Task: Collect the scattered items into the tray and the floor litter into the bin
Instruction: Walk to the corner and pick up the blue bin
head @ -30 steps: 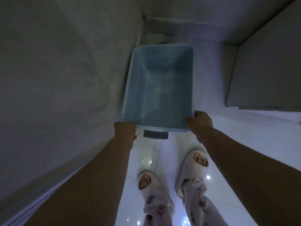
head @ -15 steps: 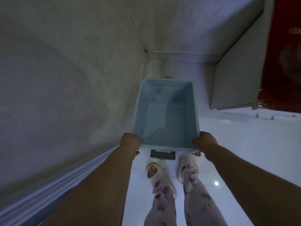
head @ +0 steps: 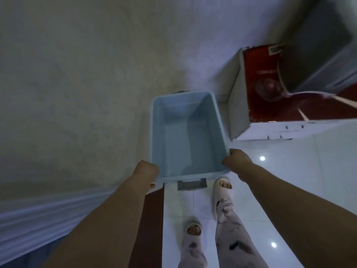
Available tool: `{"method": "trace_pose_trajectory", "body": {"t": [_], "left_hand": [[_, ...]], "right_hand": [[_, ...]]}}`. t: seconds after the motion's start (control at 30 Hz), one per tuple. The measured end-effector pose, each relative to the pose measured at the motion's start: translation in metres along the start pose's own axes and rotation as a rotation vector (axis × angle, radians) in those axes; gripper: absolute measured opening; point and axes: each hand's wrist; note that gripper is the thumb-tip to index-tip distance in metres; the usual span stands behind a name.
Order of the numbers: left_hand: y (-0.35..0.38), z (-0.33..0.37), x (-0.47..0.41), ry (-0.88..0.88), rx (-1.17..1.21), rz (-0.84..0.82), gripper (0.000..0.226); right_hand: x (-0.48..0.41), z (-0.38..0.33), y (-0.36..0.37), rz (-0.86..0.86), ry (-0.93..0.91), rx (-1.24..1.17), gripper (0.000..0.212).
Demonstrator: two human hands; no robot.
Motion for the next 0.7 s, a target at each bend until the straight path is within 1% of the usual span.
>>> {"method": "trace_pose_trajectory", "body": {"t": [0.07, 0.1, 0.17, 0.2, 0.27, 0.37, 0.57, 0.7], "left_hand": [[-0.013, -0.008, 0.016, 0.03, -0.087, -0.047, 0.006], [-0.02, -0.012, 0.024, 0.051, -0.166, -0.056, 0.002], [-0.031, -0.015, 0.046, 0.127, -0.295, -0.103, 0.01], [-0.035, -0.018, 0.058, 0.173, -0.346, -0.123, 0.01], [-0.039, -0.024, 0.079, 0.245, -0.484, -0.158, 0.002], [-0.036, -0.029, 0.1, 0.342, -0.64, -0.198, 0.013], [-0.003, -0.041, 0.154, 0.418, -0.87, -0.323, 0.02], [0.04, -0.049, 0.191, 0.511, -1.043, -0.326, 0.02]], "right_hand": [[0.026, 0.006, -0.003, 0.039, -0.004, -0.018, 0.035], [0.041, 0.01, -0.004, 0.049, -0.004, -0.029, 0.036], [0.067, 0.019, -0.006, 0.068, -0.004, -0.053, 0.036], [0.083, 0.026, -0.007, 0.09, -0.006, -0.068, 0.036], [0.114, 0.04, -0.01, 0.129, -0.004, -0.091, 0.037], [0.15, 0.064, -0.018, 0.181, 0.012, -0.106, 0.037], [0.216, 0.137, -0.034, 0.275, 0.097, -0.238, 0.038], [0.258, 0.197, -0.038, 0.335, 0.171, -0.297, 0.038]]}}
Point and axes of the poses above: each hand's wrist, its own x-axis away from the middle knuckle, its own y-axis out of the palm, z = x × y, and after that the axes turned 3 degrees about -x, right-handed
